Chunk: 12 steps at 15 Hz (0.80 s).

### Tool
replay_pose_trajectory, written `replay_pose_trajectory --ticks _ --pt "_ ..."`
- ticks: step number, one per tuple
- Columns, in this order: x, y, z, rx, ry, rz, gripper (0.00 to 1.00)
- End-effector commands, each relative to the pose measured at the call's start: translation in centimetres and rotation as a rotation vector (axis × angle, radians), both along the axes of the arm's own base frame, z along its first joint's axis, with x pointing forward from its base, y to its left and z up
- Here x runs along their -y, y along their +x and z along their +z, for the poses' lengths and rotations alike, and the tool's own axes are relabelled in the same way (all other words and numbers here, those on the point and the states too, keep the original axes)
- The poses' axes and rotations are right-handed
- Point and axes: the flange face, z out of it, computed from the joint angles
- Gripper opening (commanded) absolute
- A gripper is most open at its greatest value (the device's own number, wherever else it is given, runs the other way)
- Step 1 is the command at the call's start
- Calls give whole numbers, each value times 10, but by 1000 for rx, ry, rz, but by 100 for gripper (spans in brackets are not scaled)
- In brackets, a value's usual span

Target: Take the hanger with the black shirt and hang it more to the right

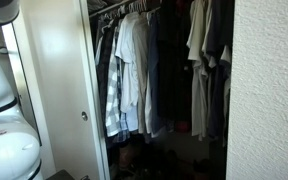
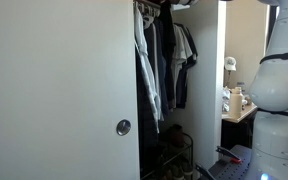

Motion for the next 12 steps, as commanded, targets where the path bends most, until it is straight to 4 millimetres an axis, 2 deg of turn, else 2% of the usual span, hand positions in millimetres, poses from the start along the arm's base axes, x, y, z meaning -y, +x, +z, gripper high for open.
replay_pose_trajectory --ticks 1,3,4,5,12 --pt "-1 -19 -8 4 0 -3 3" --pt "-3 -26 -9 -1 -1 1 3" --pt "-4 -30 -9 -3 -4 -1 36" --pt "-4 -33 -9 -2 -5 1 36" --pt "-2 -65 4 18 0 -6 88"
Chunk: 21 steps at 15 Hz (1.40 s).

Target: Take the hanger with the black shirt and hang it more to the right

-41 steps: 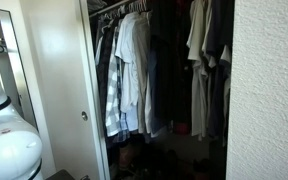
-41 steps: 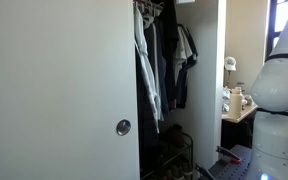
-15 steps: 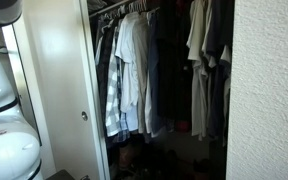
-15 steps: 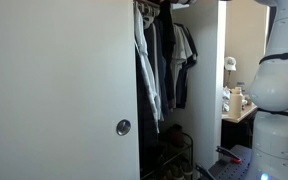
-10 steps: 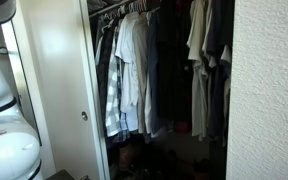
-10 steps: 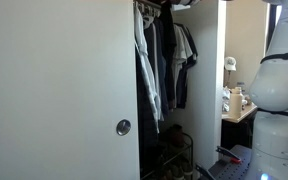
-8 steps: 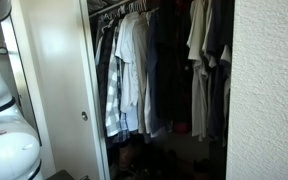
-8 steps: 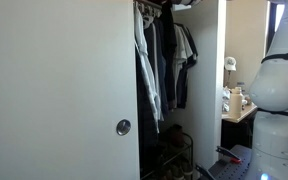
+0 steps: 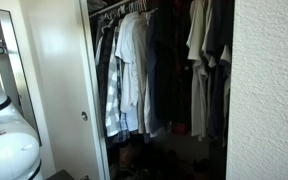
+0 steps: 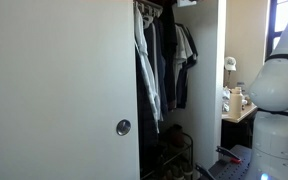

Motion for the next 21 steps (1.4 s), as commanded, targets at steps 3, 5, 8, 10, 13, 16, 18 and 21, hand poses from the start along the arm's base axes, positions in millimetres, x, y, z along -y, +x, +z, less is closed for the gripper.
replay_pose_trajectory --ticks 3,5,8,10,13,16,18,21 --pt "-5 -36 6 10 3 -3 100" --pt "-10 -50 9 4 11 7 100" --pt "-22 -77 12 -20 31 33 100" --pt "-32 -98 14 -43 39 45 100" --pt "-47 -129 17 -74 47 55 100" --pt "-61 -163 18 -106 60 48 100" --pt "-68 -179 16 -137 76 47 100" --pt "-78 -200 13 -179 98 46 100"
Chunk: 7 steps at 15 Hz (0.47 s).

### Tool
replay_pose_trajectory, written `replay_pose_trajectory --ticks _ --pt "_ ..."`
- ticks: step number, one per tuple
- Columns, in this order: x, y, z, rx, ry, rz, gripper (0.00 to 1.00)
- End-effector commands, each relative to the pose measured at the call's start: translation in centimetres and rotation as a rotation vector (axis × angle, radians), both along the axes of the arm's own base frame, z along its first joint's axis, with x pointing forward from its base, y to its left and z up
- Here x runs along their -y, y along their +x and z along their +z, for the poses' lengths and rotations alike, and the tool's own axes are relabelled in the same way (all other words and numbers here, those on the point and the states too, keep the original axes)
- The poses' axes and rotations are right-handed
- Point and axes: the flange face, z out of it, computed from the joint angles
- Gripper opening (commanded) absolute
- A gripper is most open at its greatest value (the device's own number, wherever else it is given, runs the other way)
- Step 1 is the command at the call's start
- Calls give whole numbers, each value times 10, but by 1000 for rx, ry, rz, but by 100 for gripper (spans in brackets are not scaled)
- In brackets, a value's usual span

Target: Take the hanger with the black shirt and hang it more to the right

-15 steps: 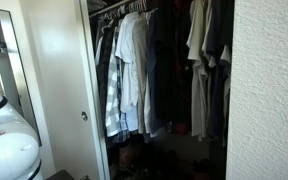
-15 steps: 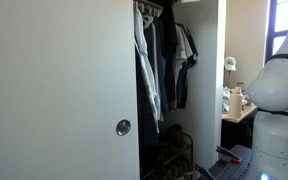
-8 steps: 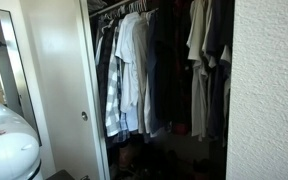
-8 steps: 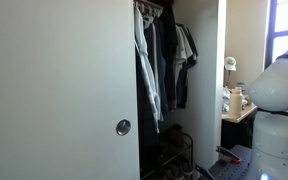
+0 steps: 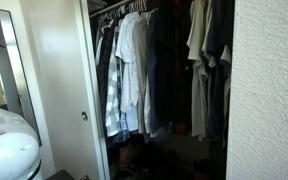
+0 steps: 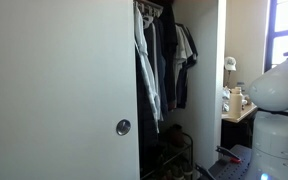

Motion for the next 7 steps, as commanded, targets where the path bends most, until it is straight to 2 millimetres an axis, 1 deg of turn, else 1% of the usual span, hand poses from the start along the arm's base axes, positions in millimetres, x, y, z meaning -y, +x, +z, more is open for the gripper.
replay_pose_trajectory --ticks 1,3,7 --pt "-12 -24 -10 -44 26 -15 100" --pt "-17 -33 -12 -59 33 -14 100" --pt "-32 -46 -15 -67 32 -11 100"
